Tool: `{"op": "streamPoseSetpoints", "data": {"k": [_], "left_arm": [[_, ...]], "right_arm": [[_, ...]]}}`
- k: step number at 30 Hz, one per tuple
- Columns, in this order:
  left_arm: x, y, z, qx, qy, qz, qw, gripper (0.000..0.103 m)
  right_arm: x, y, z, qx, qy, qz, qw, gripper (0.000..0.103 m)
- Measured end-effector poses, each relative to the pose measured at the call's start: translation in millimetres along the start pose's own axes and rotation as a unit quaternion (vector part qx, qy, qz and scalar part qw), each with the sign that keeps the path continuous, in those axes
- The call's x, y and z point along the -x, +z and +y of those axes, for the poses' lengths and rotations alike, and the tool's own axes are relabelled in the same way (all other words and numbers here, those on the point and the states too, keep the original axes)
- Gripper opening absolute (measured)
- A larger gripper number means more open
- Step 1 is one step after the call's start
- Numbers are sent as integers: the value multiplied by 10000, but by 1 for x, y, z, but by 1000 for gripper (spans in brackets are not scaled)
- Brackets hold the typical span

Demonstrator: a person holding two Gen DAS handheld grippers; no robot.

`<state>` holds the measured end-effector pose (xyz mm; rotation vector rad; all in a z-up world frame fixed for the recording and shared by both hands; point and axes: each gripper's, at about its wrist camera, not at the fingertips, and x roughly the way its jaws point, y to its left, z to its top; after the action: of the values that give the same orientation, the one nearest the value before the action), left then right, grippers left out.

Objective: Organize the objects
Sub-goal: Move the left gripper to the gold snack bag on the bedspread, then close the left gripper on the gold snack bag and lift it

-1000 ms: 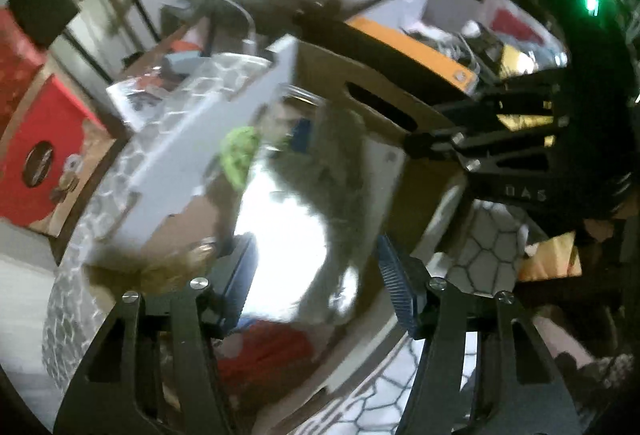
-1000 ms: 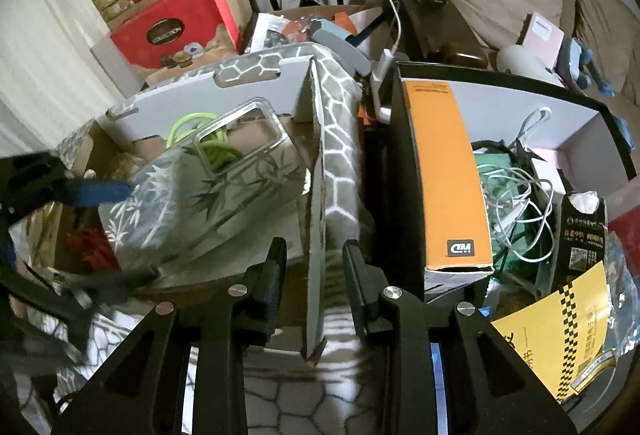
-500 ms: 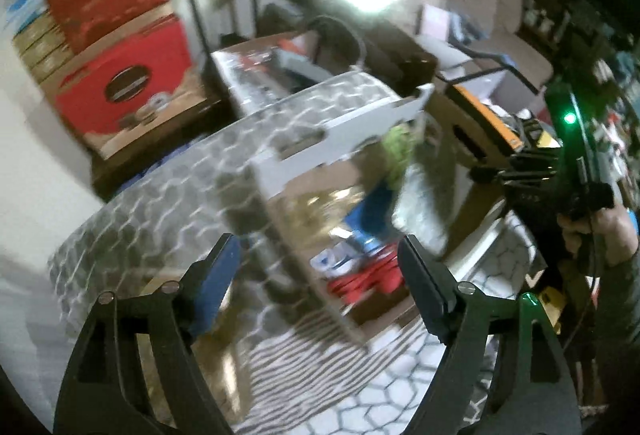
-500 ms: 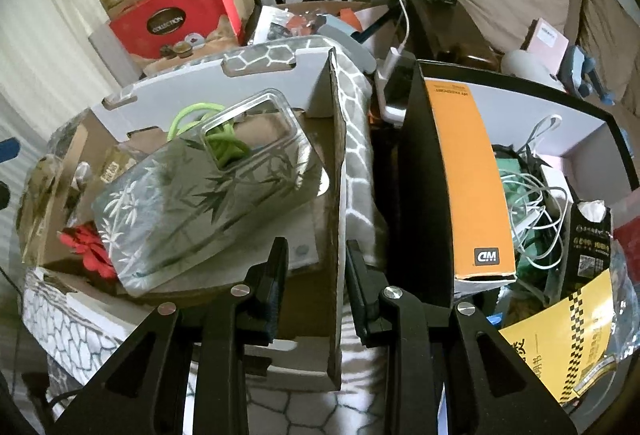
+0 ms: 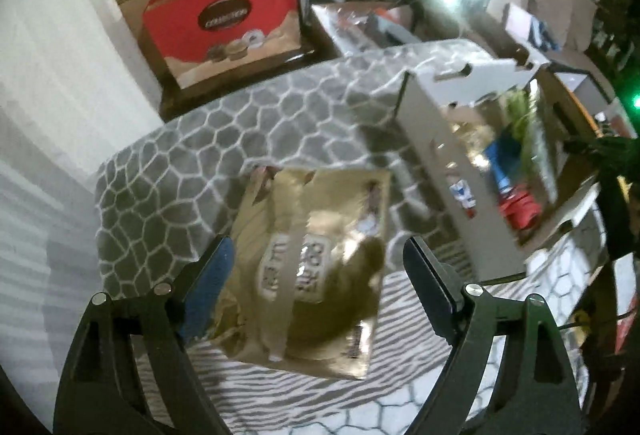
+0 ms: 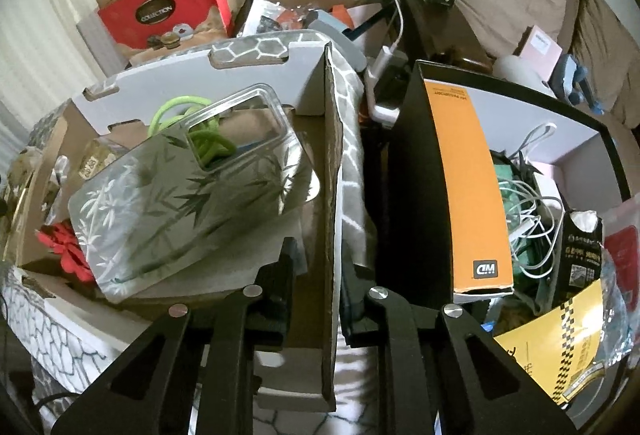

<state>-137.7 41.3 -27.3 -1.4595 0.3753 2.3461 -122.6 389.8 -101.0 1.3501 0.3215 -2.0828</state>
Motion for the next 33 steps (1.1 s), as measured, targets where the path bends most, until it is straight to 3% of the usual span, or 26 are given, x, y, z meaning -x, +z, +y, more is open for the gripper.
{"op": "streamPoseSetpoints", "data": {"k": [4, 8, 11, 16, 18, 33], "left_arm": [[-13, -8, -3, -69, 29, 218, 9997, 85], [-28, -16, -11, -260, 321, 323, 9986, 84], [-30, -22, -17, -433, 391, 229, 9980, 68], [-19, -22, -24, -485, 205, 64, 9986, 29], [-16, -20, -26, -375, 38, 67, 9993, 23], [12, -13, -41, -273, -31, -318, 9991, 17]], "right_arm": [[-1, 0, 0, 14, 2, 3, 10000, 17], [-1, -1, 0, 18, -2, -1, 10000, 18], [-1, 0, -1, 19, 13, 0, 10000, 19], [0, 0, 1, 5, 30, 6, 10000, 19], [0, 1, 2, -4, 32, 5, 10000, 19], [1, 0, 2, 21, 71, -2, 10000, 19]]}}
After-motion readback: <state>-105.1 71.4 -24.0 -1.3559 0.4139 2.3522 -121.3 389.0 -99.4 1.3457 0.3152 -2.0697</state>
